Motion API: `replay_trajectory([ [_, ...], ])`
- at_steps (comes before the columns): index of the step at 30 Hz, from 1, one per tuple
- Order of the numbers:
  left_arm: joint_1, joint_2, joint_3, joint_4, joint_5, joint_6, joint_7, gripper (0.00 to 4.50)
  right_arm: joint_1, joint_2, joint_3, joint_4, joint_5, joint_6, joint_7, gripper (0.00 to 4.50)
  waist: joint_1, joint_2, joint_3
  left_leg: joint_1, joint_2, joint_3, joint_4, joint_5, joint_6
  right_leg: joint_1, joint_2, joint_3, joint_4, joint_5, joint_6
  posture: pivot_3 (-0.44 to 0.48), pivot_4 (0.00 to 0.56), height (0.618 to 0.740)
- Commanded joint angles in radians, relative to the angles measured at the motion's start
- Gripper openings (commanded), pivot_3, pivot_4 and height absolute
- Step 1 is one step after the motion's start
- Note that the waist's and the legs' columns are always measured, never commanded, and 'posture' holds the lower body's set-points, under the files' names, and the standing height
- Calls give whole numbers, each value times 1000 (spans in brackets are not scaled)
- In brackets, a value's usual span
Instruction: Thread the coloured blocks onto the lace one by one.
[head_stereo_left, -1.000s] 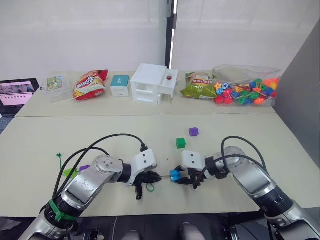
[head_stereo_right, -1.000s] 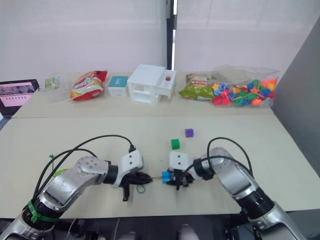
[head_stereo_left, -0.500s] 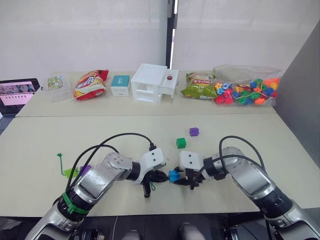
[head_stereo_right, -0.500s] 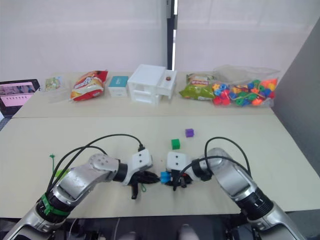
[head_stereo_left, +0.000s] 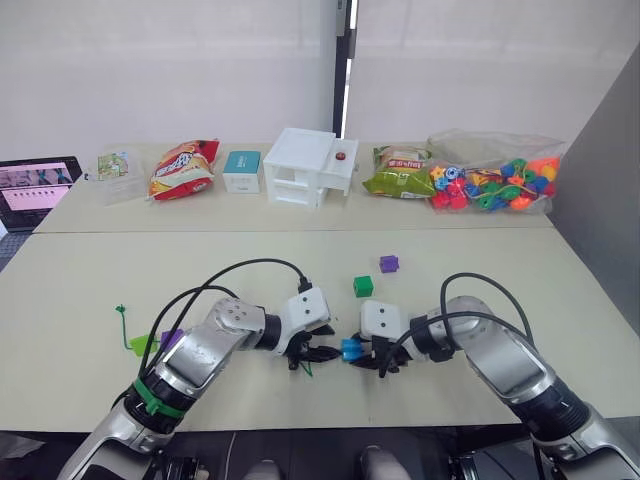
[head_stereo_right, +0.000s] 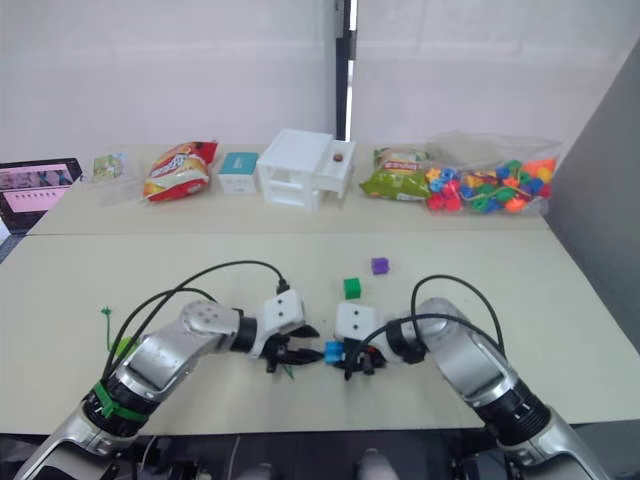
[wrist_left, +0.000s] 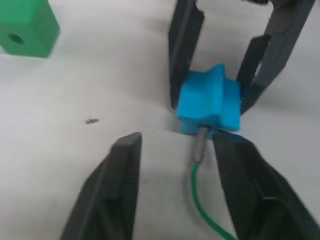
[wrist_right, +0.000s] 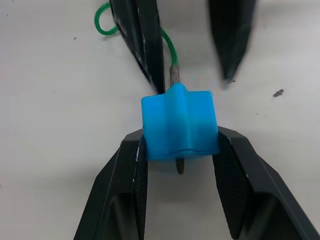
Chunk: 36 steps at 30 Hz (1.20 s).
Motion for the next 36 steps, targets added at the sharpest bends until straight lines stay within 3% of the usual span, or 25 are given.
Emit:
replay_trajectory([
  [1,24,35,77,-76,-65,-13,-45,2877,24,-6,5,-33,17,17,-9,1360,-2,0,0,0,0,0,0,0,0,0,0,0,0,0,0,0,150,740],
  [8,119,143,104,-114,-100,-29,-119,2877,29,-6,-3,-37,25,32,-30,1360,-3,0,0,0,0,0,0,0,0,0,0,0,-1,0,0,0,150,740],
  [22,198,66,25,-28,33,-125,-8,2877,23,-23,-6,-63,50,56,-41,1360,-2,0,0,0,0,0,0,0,0,1,0,0,-2,0,0,0,150,740],
  [31,183,28,38,-1,26,-144,2,112,16,-19,-5,-64,53,63,-50,1360,-1,0,0,0,0,0,0,0,0,1,0,0,-2,0,0,0,150,740],
  [36,166,10,33,1,30,-152,-7,44,18,-21,-3,-67,54,66,-49,1360,-1,0,0,0,0,0,0,0,0,1,0,0,-2,0,0,0,150,740],
])
